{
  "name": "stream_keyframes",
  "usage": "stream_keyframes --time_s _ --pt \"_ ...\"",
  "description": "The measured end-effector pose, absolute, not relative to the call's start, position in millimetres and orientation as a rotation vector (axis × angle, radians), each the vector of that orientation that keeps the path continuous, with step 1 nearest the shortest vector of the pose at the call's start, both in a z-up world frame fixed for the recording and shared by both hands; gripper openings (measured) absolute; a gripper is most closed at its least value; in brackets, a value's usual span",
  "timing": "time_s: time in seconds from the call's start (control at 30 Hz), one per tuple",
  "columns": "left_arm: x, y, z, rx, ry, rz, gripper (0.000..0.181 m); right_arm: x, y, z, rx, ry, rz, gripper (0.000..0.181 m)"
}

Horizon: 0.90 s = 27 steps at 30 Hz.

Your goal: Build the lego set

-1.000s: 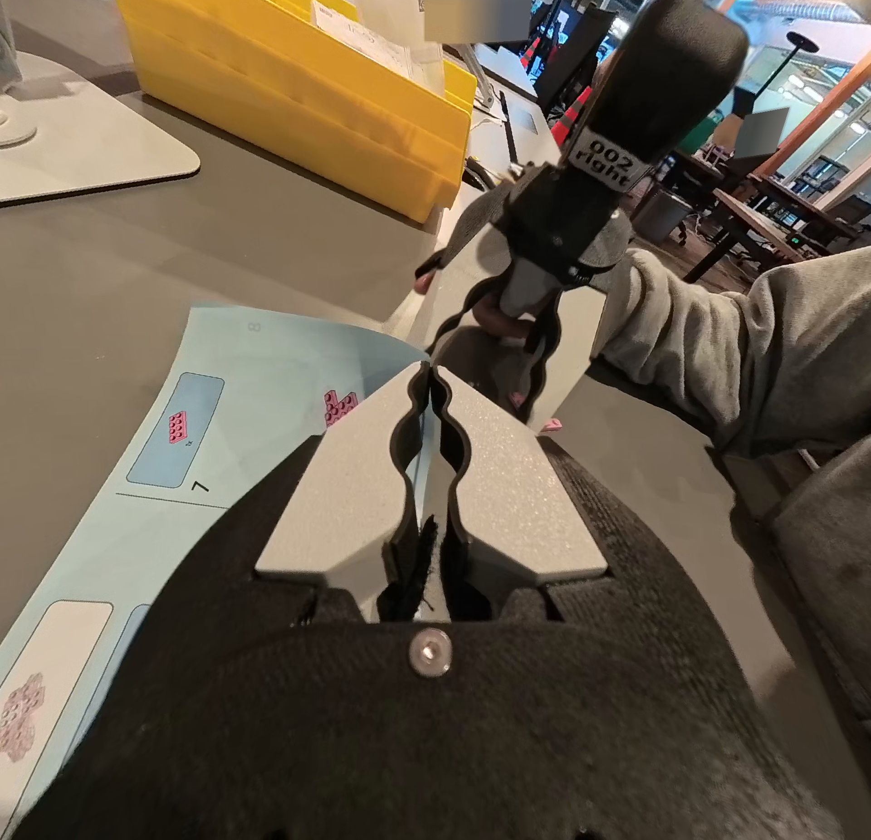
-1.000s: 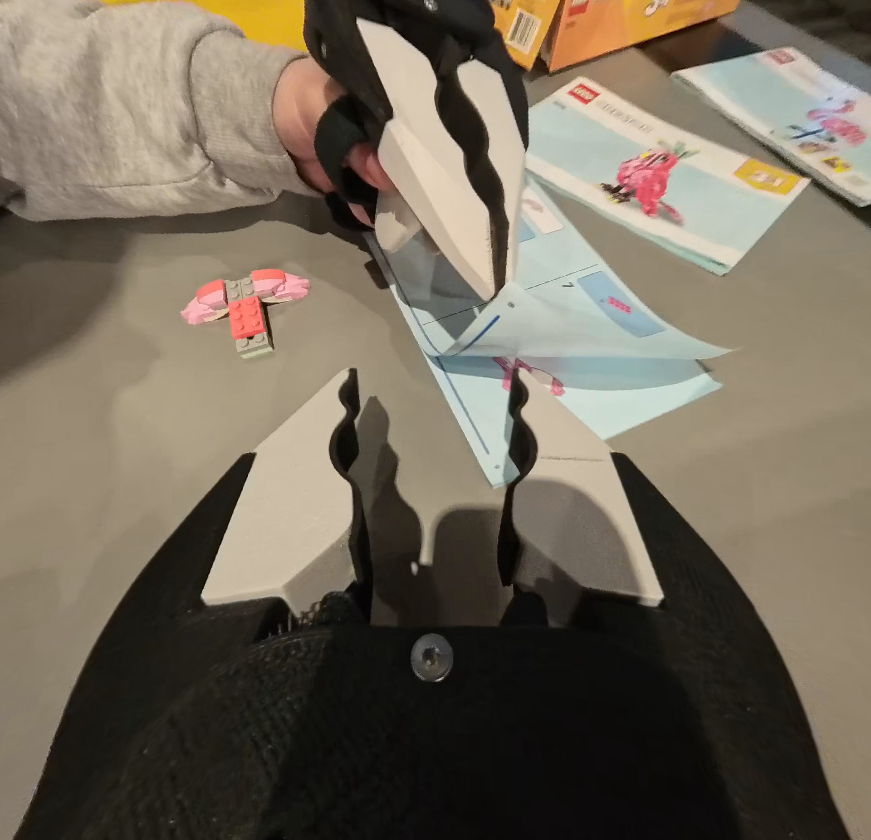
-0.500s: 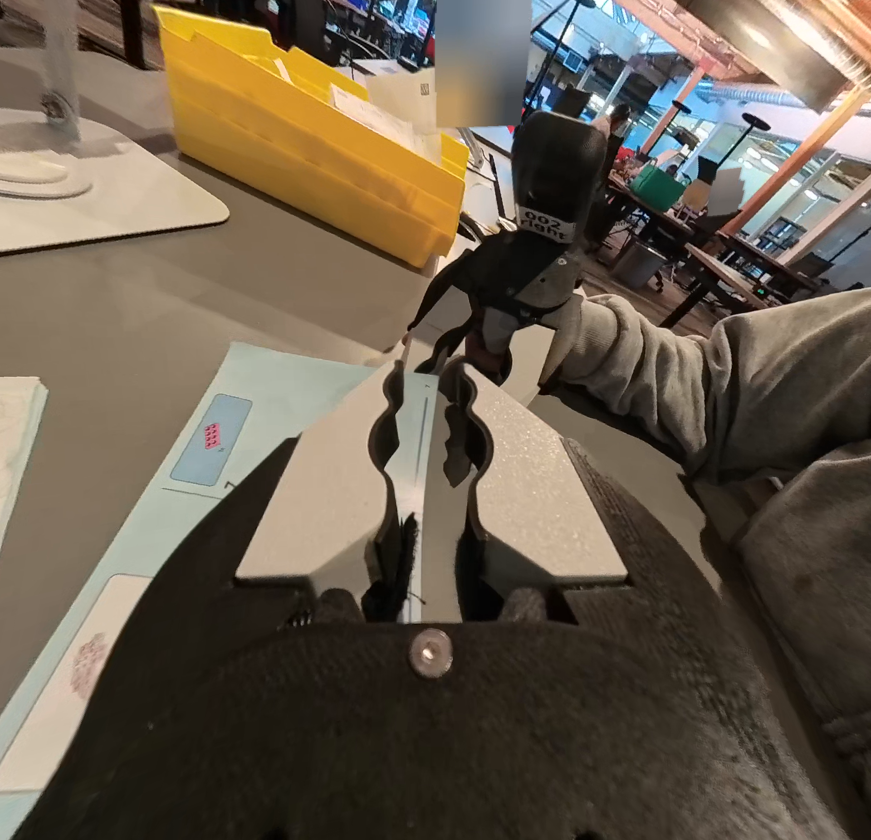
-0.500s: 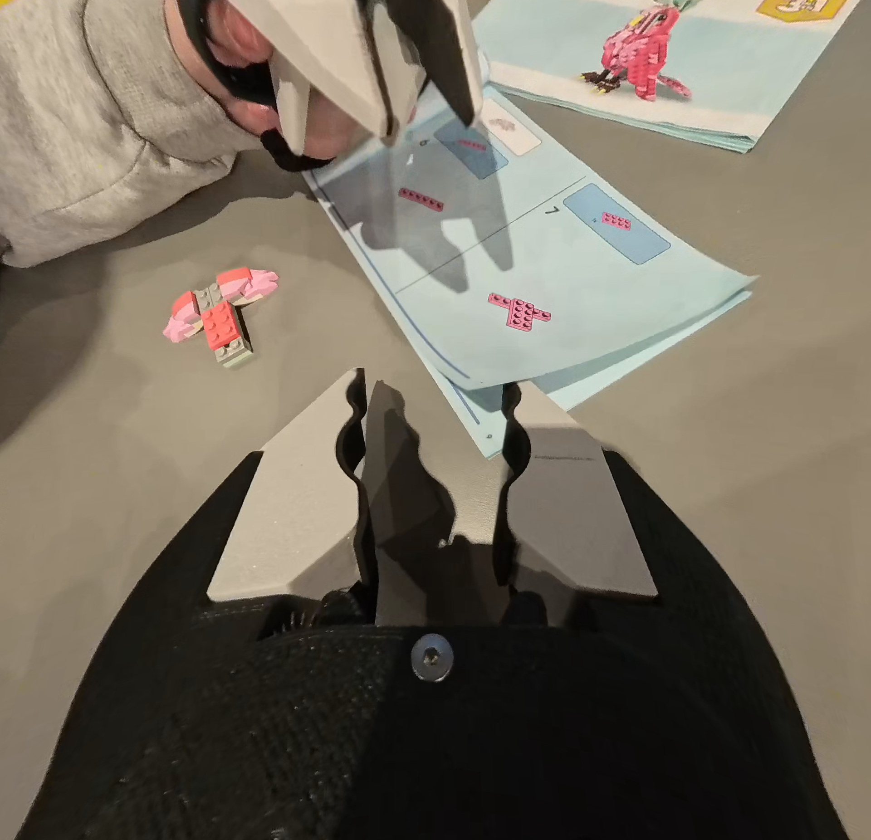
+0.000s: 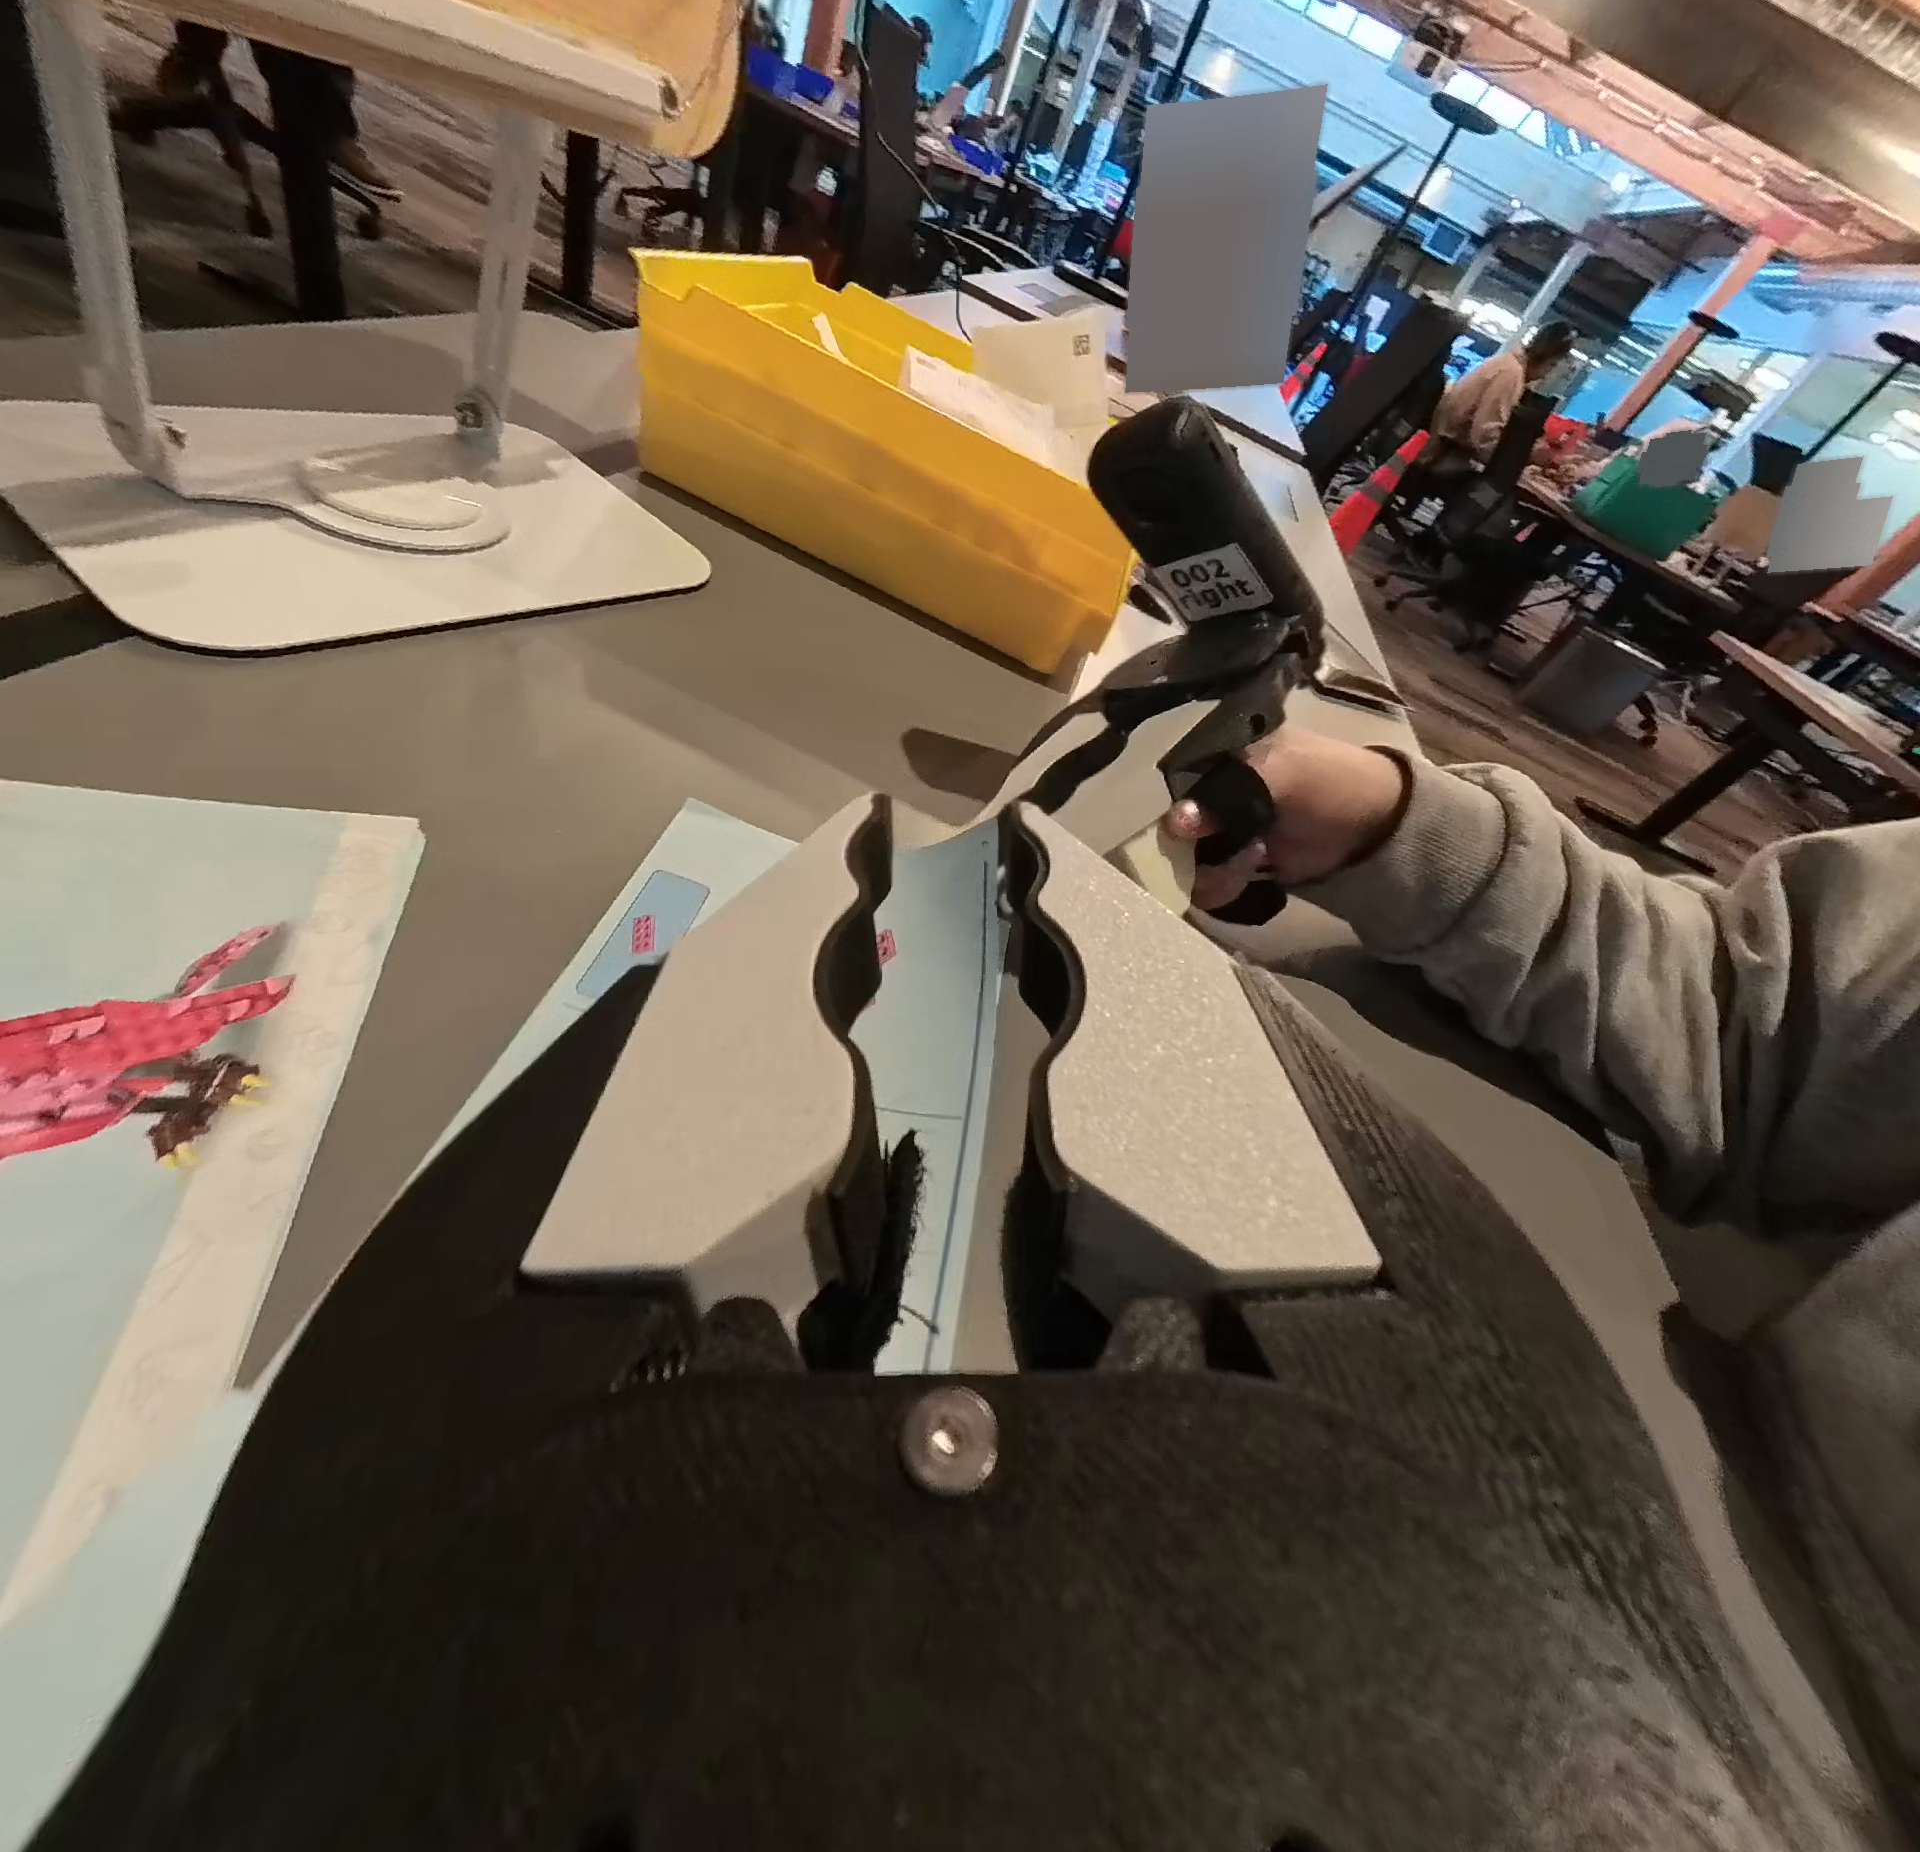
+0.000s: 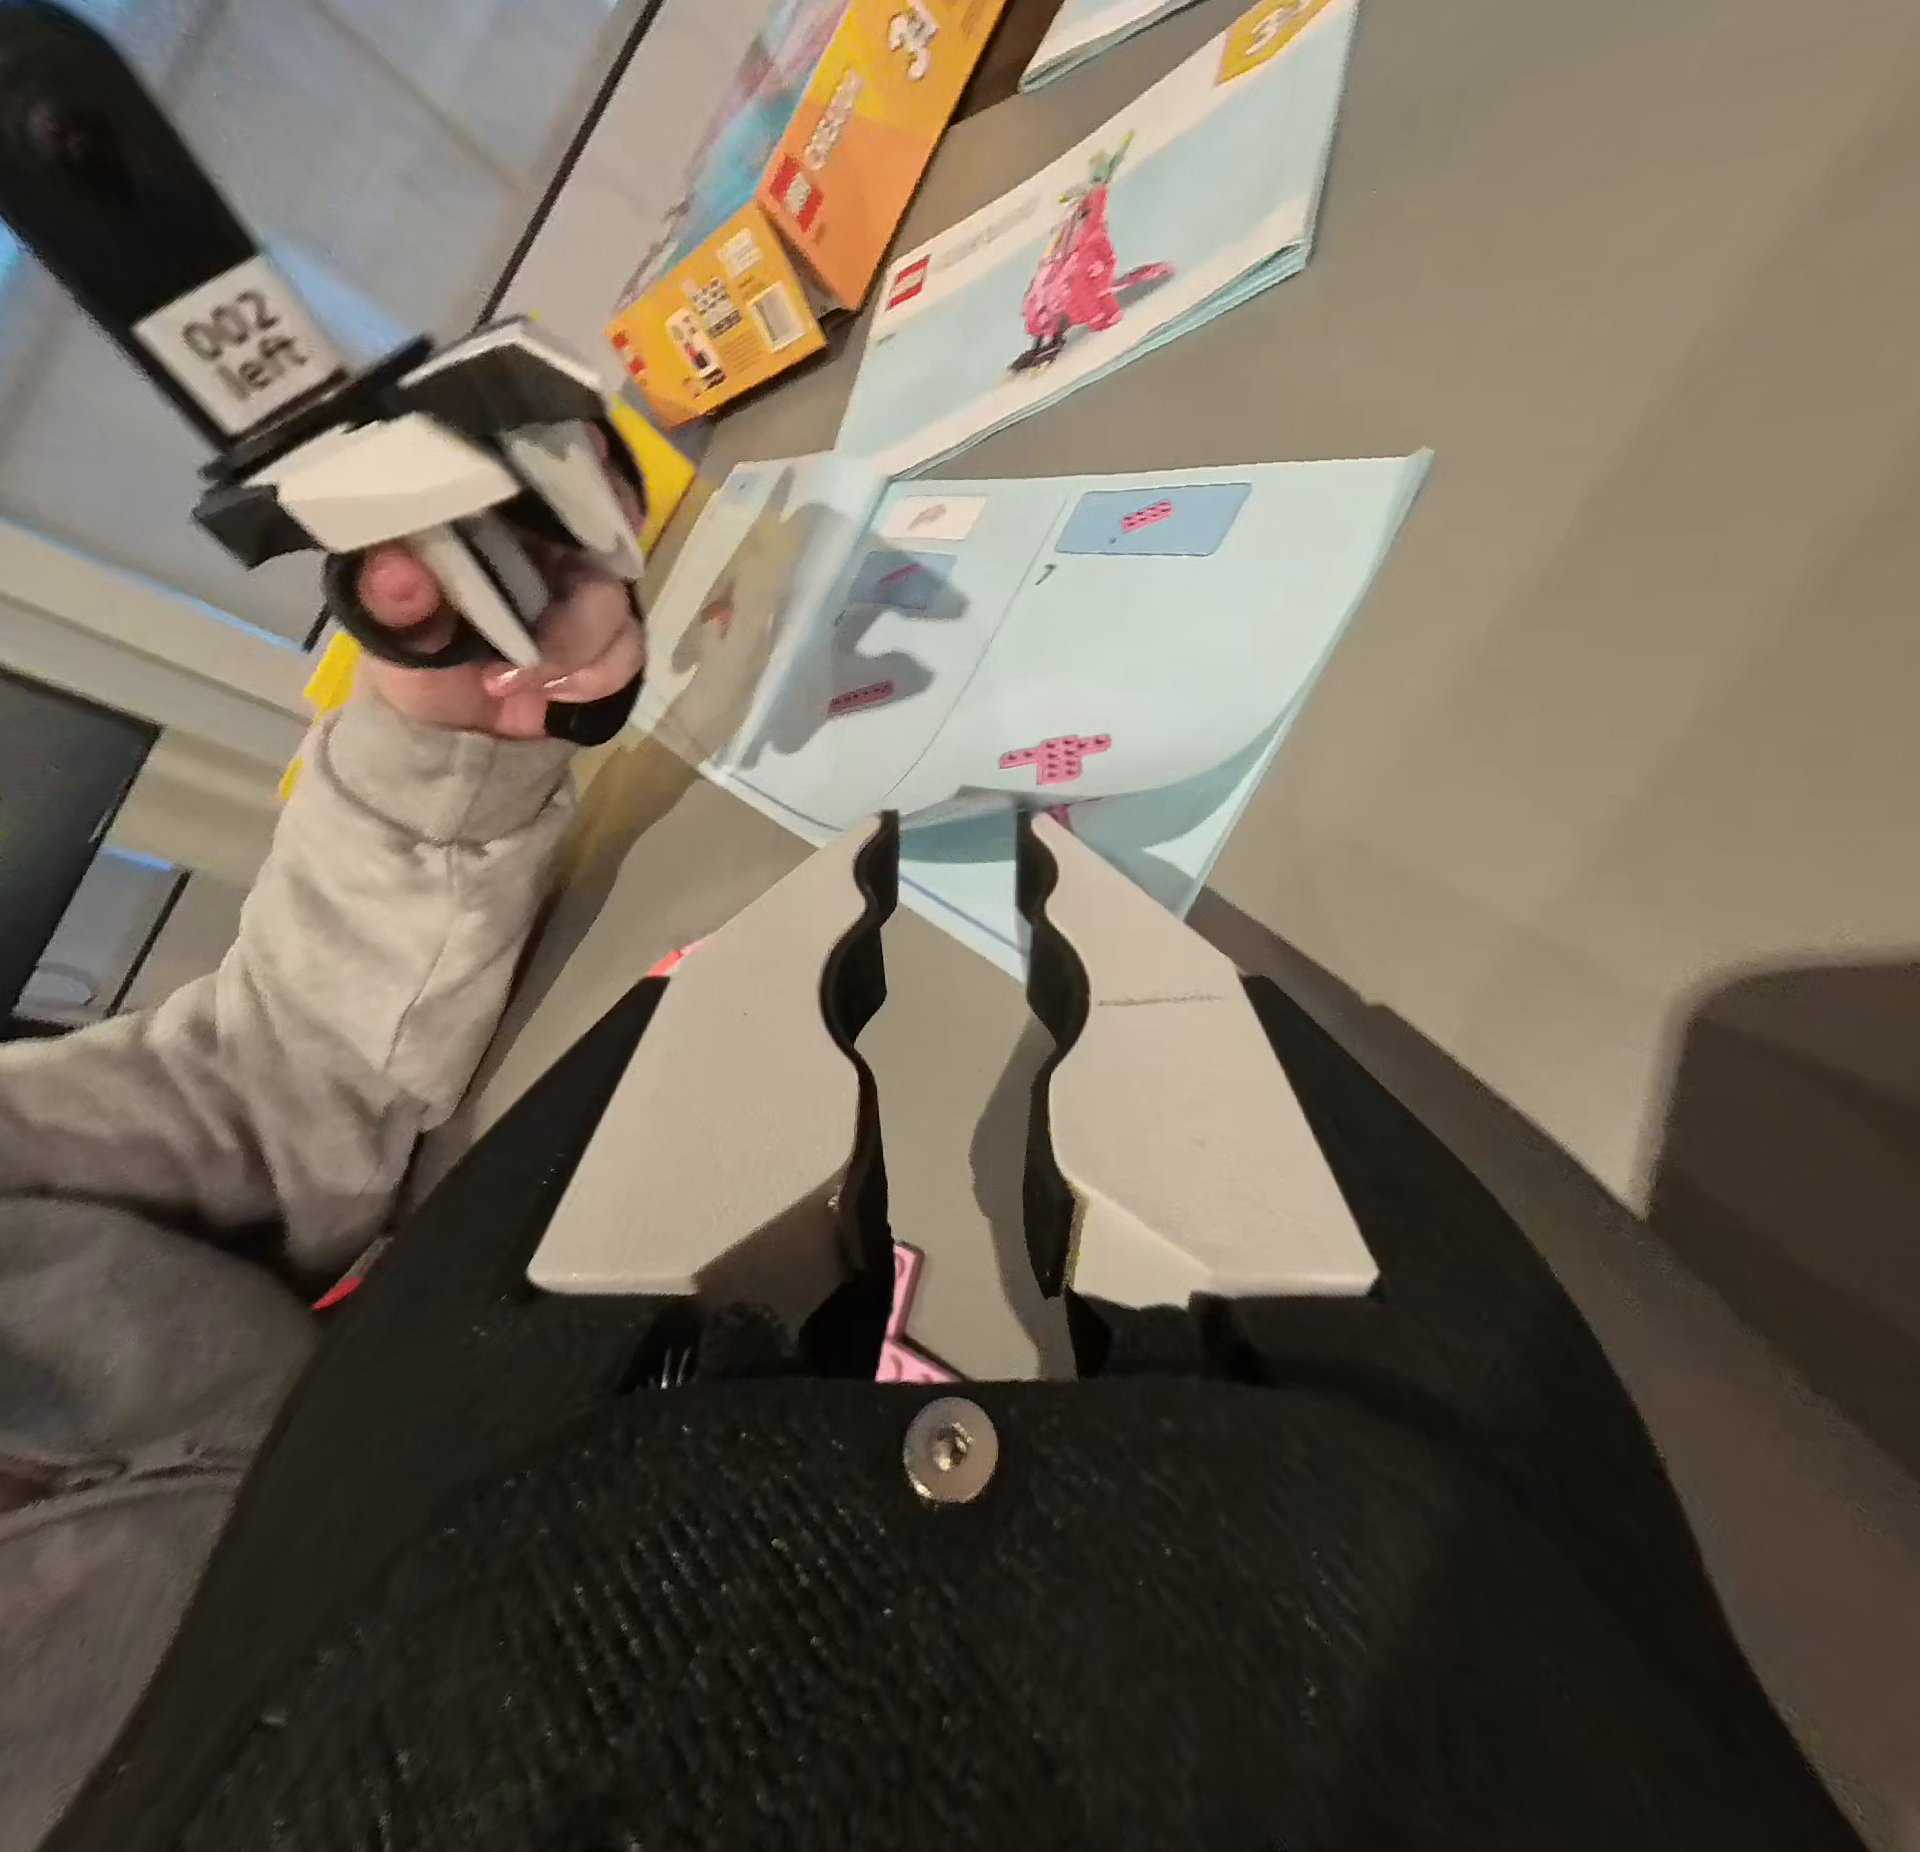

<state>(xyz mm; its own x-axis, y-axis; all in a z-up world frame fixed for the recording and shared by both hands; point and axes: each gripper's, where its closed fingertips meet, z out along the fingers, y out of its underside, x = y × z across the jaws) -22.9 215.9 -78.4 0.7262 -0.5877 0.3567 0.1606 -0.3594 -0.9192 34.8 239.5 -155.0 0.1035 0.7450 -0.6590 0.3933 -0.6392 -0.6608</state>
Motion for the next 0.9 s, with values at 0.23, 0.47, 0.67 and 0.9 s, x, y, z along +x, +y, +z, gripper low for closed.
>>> stream_keyframes --time_s 0.23,0.47,0.67,0.9 --pt "-47.1 171.8 -91.1 -1.798 0.219 -0.681 0.020 24.0 229.9 -137.0 -2.039 -0.947 1.626 0.043" --pt "-90.4 115.2 -98.9 -1.730 0.098 -0.467 0.020 8.5 219.3 -128.5 -1.997 -0.919 1.445 0.000" --pt "-105.6 98.0 -62.4 -1.588 0.017 -0.747 0.042 -54.0 157.1 -101.0 -1.658 -1.258 1.047 0.000" --pt "-167.3 69.9 -17.7 -1.471 -0.042 -0.229 0.051 -134.0 77.8 -119.4 -1.547 -1.522 0.793 0.000"
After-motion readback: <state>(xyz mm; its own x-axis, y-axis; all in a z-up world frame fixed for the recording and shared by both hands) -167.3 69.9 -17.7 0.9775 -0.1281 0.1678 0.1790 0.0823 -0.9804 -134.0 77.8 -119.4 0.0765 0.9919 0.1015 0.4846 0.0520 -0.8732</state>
